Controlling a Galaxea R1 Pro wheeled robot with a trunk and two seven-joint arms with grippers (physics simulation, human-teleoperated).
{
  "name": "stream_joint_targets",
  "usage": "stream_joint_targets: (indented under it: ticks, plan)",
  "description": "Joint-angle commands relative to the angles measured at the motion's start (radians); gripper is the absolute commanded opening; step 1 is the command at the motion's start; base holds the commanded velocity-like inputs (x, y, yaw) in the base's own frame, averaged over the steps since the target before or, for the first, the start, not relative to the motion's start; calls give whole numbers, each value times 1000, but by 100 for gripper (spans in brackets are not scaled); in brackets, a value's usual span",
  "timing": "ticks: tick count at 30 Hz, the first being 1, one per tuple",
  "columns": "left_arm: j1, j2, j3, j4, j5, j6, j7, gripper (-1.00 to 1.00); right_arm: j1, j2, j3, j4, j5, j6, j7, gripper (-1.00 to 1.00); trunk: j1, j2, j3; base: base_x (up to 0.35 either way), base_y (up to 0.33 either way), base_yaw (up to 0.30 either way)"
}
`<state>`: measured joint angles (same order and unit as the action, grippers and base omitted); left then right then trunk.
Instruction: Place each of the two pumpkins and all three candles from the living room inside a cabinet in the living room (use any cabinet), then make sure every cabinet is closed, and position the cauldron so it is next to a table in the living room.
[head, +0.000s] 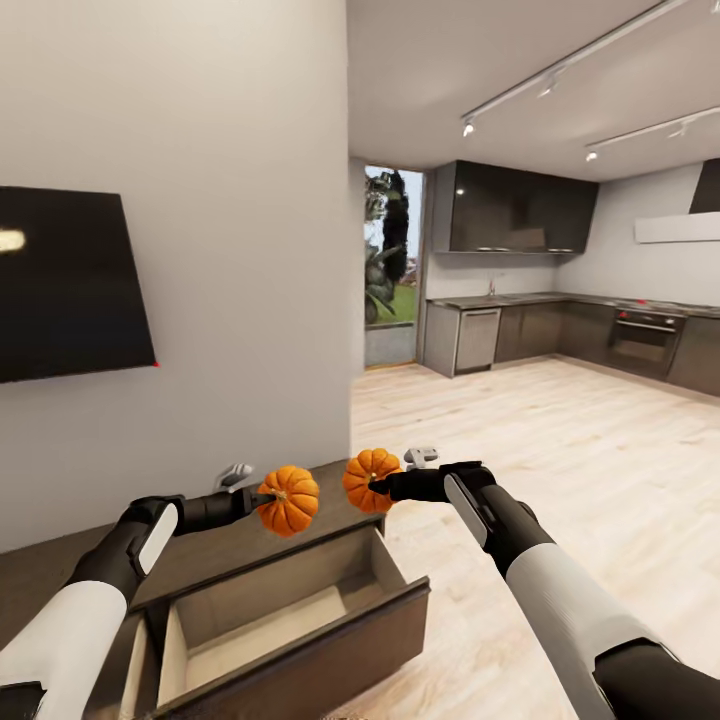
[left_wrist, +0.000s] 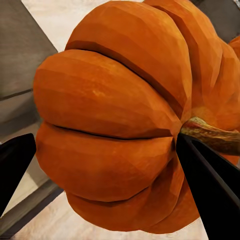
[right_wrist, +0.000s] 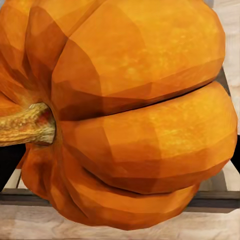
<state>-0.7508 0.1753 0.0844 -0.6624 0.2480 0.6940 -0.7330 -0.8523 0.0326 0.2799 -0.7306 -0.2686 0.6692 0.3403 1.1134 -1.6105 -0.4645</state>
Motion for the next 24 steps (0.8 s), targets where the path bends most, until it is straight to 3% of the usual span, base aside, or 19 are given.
stream_joint_targets:
  ticks: [1, 10, 24]
  plan:
    - [-1, -1, 2, 0, 1, 5, 0, -100, -1, 0, 1, -1, -1, 4, 0, -100, 0, -1, -1, -86, -272, 274]
    - [-1, 0, 2, -1, 2, 5, 0, -100, 0, 0, 2, -1, -1, 4, 0, -100, 0, -1, -1, -50, -211, 274]
    - [-1, 0, 4, 0, 4, 7, 0, -100, 1, 0, 2, -1, -2, 4, 0, -100, 0, -1, -1, 183, -168, 274]
